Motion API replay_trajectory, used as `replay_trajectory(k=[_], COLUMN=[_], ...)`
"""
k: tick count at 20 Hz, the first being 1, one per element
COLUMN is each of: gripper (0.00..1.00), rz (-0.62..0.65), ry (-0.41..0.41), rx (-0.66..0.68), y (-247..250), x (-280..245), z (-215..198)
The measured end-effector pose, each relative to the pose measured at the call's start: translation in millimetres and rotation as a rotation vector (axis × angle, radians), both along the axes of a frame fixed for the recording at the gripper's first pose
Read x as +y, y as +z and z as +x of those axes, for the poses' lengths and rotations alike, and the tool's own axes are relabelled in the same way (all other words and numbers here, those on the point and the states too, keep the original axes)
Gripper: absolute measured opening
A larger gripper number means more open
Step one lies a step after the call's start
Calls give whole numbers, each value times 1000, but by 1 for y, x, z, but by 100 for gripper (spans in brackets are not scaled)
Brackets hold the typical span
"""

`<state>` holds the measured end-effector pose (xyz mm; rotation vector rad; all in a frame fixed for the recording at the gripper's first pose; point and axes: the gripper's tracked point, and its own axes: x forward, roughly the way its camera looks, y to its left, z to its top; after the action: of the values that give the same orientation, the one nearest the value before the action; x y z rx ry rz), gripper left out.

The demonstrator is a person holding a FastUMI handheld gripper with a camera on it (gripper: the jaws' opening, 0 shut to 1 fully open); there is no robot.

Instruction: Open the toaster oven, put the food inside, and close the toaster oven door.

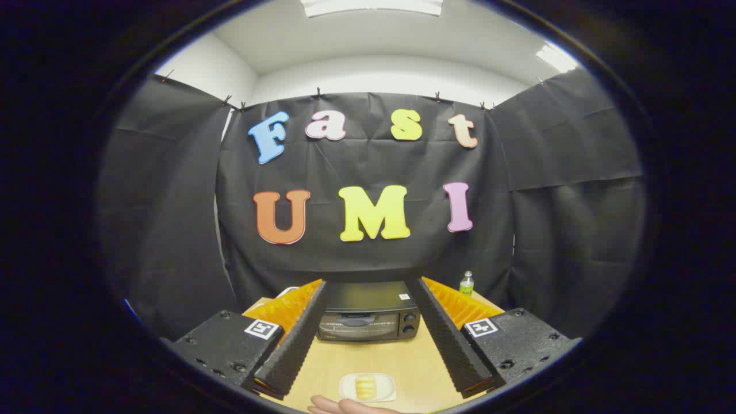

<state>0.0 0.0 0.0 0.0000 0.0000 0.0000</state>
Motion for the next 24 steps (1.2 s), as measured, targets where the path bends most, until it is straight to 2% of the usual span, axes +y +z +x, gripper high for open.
replay_trajectory(k=[3,8,13,16,20,24], gripper=[100,100,100,100,100,100], rz=[19,63,90,80,12,44], ry=[-39,-60,-49,-22,-33,-4], rx=[-25,-26,-50,-25,19,31], y=[3,-1,-7,-23,-41,-44], x=[-18,-38,-39,-32,-24,-14], z=[-13,-18,-24,-18,-5,-1])
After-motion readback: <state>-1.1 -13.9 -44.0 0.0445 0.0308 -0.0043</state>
